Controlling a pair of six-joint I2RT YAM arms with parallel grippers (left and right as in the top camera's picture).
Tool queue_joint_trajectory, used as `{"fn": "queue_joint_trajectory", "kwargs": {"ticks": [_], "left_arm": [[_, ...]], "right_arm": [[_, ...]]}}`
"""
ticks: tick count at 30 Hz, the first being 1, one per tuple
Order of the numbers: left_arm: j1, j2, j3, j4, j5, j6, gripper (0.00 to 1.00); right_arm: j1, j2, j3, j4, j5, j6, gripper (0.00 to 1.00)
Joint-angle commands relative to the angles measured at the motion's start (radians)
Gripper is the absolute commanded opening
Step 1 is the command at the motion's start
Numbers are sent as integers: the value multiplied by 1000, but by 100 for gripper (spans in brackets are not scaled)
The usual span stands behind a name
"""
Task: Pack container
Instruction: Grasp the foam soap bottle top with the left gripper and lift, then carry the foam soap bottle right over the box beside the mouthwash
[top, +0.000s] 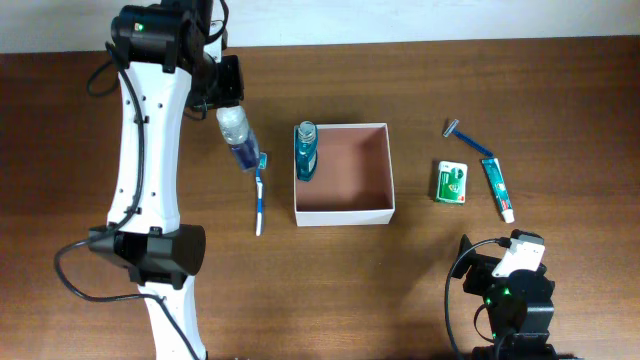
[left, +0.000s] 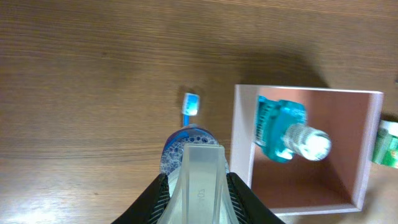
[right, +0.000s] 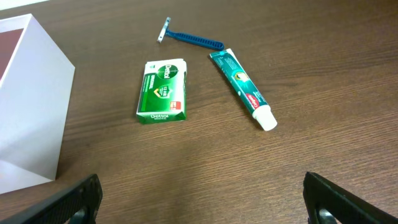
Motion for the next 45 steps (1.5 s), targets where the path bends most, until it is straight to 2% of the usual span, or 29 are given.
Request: {"fn": "queue_joint_trajectory", "kwargs": {"ticks": [1, 13, 19, 26, 31, 36, 45], "left_arm": [[-39, -100, 23, 0, 72, 8, 29], [-247, -148, 22, 0, 71, 8, 29], [-320, -147, 17, 0, 23, 3, 28], [-343, -147, -10, 0, -11, -15, 27], [-342, -147, -85, 0, -100, -46, 27], [-342, -147, -145, 11, -105, -48, 27], [-361, -145, -148, 71, -105, -49, 27]], "right_arm": [[4, -7, -3, 3, 13, 5, 99], [4, -7, -3, 3, 13, 5, 99], [4, -7, -3, 3, 13, 5, 99], [4, -7, -3, 3, 13, 5, 99], [4, -7, -3, 3, 13, 5, 99], [4, -7, -3, 3, 13, 5, 99], [4, -7, -3, 3, 13, 5, 99]]}}
